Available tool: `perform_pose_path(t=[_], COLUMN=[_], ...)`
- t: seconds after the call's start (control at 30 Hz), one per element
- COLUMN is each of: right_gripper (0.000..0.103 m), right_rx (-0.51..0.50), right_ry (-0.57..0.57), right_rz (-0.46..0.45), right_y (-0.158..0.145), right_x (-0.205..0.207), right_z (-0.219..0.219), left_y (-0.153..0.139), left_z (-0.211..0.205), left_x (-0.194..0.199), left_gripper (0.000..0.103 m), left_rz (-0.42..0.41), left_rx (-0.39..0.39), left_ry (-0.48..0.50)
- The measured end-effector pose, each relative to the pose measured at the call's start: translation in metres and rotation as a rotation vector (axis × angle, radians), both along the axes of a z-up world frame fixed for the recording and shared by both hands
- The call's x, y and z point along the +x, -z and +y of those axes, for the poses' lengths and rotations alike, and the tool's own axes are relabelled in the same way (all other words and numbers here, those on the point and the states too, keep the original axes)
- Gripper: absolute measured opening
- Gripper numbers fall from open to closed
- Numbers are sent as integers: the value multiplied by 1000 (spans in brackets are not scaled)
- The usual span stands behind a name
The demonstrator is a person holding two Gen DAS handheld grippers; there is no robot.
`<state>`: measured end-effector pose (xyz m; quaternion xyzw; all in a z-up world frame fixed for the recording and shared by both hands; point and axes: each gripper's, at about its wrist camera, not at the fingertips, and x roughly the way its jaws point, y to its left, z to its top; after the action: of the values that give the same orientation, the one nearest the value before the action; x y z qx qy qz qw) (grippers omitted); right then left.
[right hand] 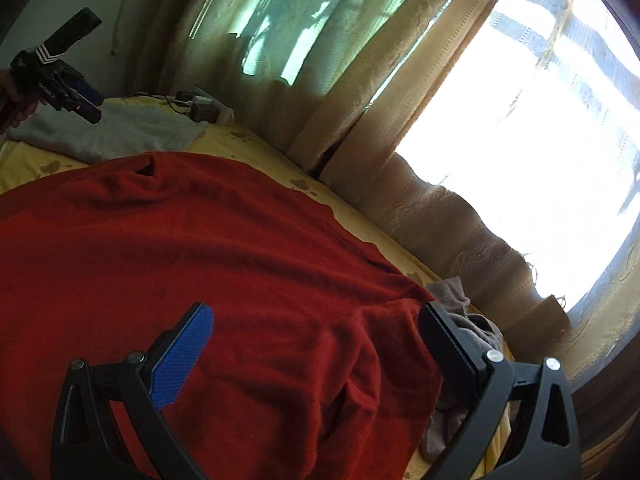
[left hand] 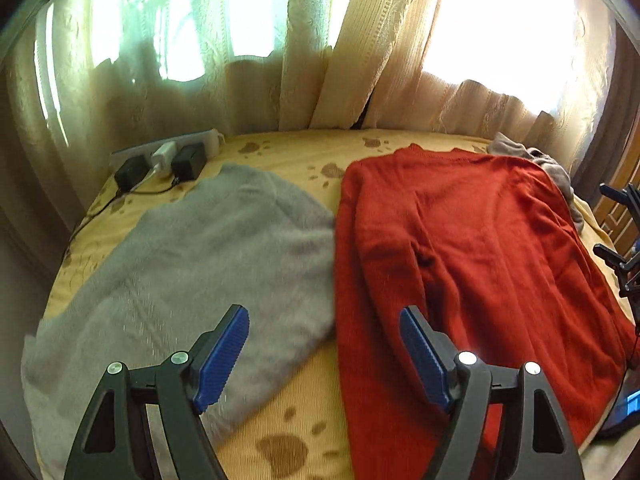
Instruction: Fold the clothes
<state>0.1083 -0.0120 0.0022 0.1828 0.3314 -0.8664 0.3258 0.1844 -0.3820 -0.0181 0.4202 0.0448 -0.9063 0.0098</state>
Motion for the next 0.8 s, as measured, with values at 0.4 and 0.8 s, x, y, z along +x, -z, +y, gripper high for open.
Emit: perform_pose_path(t=[0.4,0.8], right_gripper=[103,103], right_rx=[33,-75], right_ry=[-344,-200], right_rz=[18,-21], right_y=[26,31], right_x=[105,83], right_z=[-92,-78], left_y=[61,74], left_z=[12,53], left_x=[101,112], left_gripper=[80,79], left_rz=[-103,-117], left_rx=[226,110], left_ry=[0,5])
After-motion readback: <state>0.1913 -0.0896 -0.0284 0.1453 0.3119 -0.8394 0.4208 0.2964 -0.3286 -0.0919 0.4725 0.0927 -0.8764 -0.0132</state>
